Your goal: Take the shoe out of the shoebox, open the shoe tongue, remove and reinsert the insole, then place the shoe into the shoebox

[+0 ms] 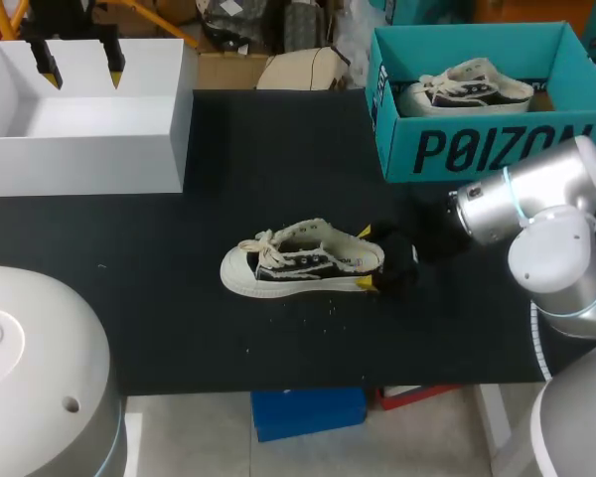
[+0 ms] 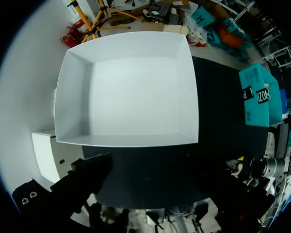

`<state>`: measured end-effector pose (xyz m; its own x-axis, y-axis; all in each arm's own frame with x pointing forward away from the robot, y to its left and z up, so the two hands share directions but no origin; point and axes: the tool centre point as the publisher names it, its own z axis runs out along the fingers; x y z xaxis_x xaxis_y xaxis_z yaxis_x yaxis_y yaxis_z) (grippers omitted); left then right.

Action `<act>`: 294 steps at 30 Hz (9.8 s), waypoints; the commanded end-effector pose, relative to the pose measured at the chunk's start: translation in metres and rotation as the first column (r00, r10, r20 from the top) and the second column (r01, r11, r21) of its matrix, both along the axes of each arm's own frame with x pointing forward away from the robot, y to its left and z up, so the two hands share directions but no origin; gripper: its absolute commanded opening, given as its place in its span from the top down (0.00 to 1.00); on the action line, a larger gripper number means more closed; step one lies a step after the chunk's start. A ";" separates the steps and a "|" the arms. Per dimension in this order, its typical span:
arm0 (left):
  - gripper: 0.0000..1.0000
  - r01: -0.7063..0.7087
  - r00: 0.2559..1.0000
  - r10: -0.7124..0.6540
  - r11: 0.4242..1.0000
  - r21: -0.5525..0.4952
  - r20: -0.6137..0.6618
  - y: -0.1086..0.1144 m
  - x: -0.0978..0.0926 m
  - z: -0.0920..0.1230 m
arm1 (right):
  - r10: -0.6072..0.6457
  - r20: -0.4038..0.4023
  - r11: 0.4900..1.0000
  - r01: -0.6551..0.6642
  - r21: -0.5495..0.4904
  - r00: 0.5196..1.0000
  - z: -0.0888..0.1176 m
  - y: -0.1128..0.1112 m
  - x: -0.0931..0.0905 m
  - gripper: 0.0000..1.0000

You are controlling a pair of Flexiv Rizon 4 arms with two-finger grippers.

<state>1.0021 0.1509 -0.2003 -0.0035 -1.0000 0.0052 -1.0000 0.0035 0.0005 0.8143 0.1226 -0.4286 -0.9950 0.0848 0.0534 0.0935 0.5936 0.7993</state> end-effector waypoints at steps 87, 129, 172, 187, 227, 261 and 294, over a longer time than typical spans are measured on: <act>0.00 0.001 1.000 -0.003 0.987 0.158 0.011 -0.265 -0.156 -0.051 | 0.025 0.030 0.994 -0.028 0.109 0.999 -0.016 0.012 -0.001 1.00; 0.00 0.009 0.996 0.013 0.969 0.246 -0.086 -0.366 -0.196 -0.111 | 0.025 0.030 0.994 -0.028 0.109 0.999 -0.016 0.012 -0.001 1.00; 0.99 0.045 0.999 -0.032 0.884 0.466 -0.035 -0.336 -0.192 -0.169 | 0.025 0.030 0.994 -0.028 0.109 0.999 -0.016 0.012 -0.001 1.00; 1.00 0.071 0.997 -0.063 0.874 0.480 -0.033 -0.340 -0.197 -0.168 | 0.025 0.030 0.994 -0.028 0.109 0.999 -0.016 0.012 -0.001 1.00; 1.00 -0.136 0.985 0.067 0.865 0.483 0.158 -0.263 -0.218 -0.114 | 0.025 0.030 0.994 -0.028 0.109 0.999 -0.016 0.012 -0.001 1.00; 0.00 -0.240 0.970 0.230 0.861 0.449 0.077 -0.195 -0.241 -0.165 | 0.025 0.030 0.994 -0.028 0.109 0.999 -0.016 0.012 -0.001 1.00; 1.00 0.986 0.157 -0.947 0.166 0.007 0.280 -0.324 -0.198 -0.092 | 0.025 0.030 0.994 -0.028 0.109 0.999 -0.016 0.012 -0.001 1.00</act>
<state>0.7906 -0.1690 -0.2849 -0.4290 -0.8574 -0.2842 -0.8721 0.4751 -0.1169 0.8129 0.1354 -0.4408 -0.9981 0.0514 0.0326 0.0540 0.5027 0.8628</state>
